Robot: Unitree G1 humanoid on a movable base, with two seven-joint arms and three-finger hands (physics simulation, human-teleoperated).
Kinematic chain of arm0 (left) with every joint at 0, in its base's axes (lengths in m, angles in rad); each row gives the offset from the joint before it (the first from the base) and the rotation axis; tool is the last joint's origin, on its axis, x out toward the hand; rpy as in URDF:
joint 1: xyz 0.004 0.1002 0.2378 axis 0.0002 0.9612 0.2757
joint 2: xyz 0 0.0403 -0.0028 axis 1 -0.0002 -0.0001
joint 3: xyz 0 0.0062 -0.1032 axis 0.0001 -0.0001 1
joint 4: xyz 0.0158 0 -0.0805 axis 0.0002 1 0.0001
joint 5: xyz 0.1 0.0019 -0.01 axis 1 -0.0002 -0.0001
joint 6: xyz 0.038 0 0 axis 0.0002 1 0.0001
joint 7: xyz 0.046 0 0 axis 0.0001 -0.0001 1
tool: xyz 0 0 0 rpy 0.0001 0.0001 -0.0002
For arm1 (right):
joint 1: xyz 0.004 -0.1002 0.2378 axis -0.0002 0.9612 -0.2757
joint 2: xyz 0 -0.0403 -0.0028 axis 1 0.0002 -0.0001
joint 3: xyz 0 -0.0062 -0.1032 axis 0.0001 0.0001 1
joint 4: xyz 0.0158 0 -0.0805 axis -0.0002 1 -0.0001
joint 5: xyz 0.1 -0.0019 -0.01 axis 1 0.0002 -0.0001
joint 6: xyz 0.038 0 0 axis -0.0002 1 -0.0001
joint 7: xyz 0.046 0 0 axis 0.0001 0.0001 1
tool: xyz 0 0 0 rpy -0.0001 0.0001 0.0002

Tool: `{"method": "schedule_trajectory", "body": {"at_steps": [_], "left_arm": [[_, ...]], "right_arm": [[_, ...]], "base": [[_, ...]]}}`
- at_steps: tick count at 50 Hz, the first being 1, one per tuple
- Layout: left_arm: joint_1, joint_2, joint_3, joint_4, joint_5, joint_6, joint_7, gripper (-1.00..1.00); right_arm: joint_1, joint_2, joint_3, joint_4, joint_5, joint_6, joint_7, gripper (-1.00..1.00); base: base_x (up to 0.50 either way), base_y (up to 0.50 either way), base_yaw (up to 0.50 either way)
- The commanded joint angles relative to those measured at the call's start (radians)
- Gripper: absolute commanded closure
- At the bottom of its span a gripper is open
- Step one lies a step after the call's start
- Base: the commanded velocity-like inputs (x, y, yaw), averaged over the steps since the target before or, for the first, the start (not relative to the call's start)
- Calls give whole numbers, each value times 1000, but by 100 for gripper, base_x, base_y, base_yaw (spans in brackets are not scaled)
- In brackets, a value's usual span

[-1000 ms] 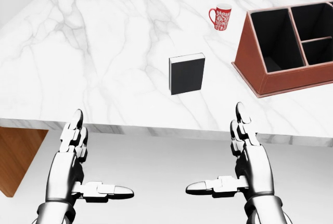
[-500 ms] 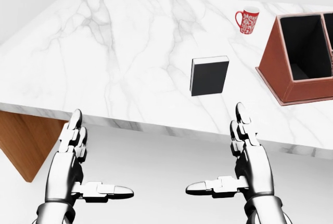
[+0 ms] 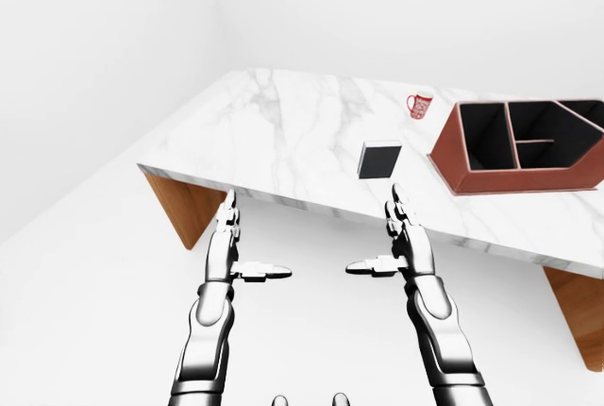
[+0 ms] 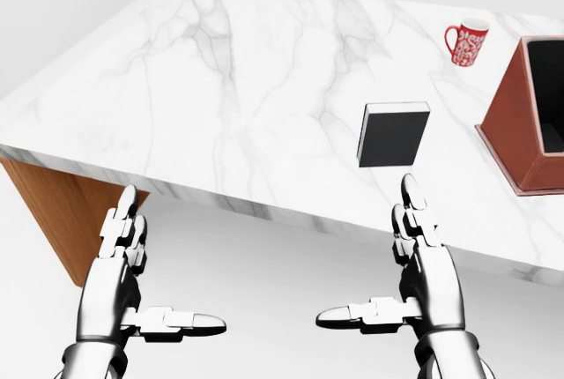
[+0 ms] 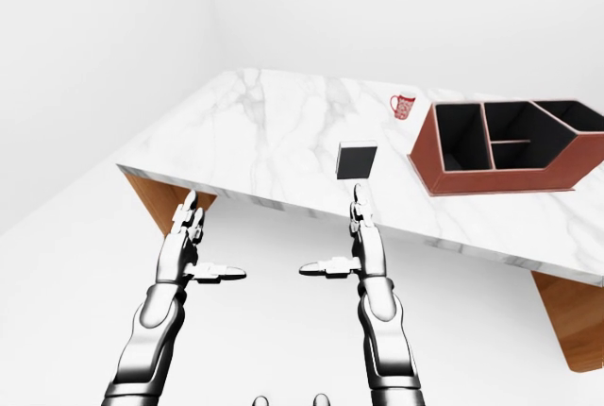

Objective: Pick up the book and place it in the left compartment of the caddy.

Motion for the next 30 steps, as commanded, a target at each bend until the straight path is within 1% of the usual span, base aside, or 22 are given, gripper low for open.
{"method": "schedule_trajectory", "body": {"at_steps": [1,2,3,4,6,7,8,10,11,13,16,17,18,21,22,29,30], "left_arm": [[-13,3,4,29,-1,-16,-1,-100],[-14,3,5,29,-3,-14,-2,-100],[-11,2,3,21,0,-9,0,-100],[-9,2,3,25,0,-16,-1,-100],[-10,2,3,33,2,-22,0,-100],[-10,2,3,33,2,-22,0,-100],[-12,2,3,30,2,-17,0,-100],[-24,5,7,63,-1,-37,-1,-100],[-15,3,3,40,3,-23,0,-100],[-16,4,3,50,7,-31,2,-100],[-21,4,4,56,7,-32,2,-100],[-10,2,-1,24,10,-12,3,-100],[-2,0,-3,4,11,0,3,-100],[1,-1,-3,0,10,2,3,-100],[1,0,-2,3,11,-3,3,-100],[1,0,-3,-1,9,-2,1,-100],[1,0,-1,12,8,-17,2,-100]], "right_arm": [[-4,0,-2,9,-1,-3,-7,-100],[-2,0,-2,6,-1,-2,-8,-100],[3,2,1,-7,-2,6,-9,-100],[-2,1,-1,3,-5,0,-13,-100],[-2,1,-4,0,-1,1,-15,-100],[-2,1,-4,0,-1,1,-15,-100],[0,2,-5,-10,-1,6,-20,-100],[1,1,-8,-18,-2,9,-27,-100],[1,0,-11,-22,0,8,-30,-100],[3,0,-12,-29,1,9,-32,-100],[1,-2,-19,-24,6,7,-34,-100],[3,-3,-21,-33,-3,12,-45,-100],[4,-3,-24,-40,3,11,-44,-100],[6,-6,-30,-46,12,9,-39,-100],[18,-5,-39,-79,24,14,-42,-100],[24,-6,-47,-98,31,19,-45,-100],[37,-11,-69,-152,44,44,-53,-100]], "base": [[0,0,16],[0,0,16],[0,0,17],[0,0,17],[0,0,8],[0,0,0],[0,0,0],[0,0,0],[0,0,0],[0,0,0],[0,0,0],[0,0,0],[0,0,0],[0,0,0],[0,0,0],[0,0,0],[0,0,0]]}}
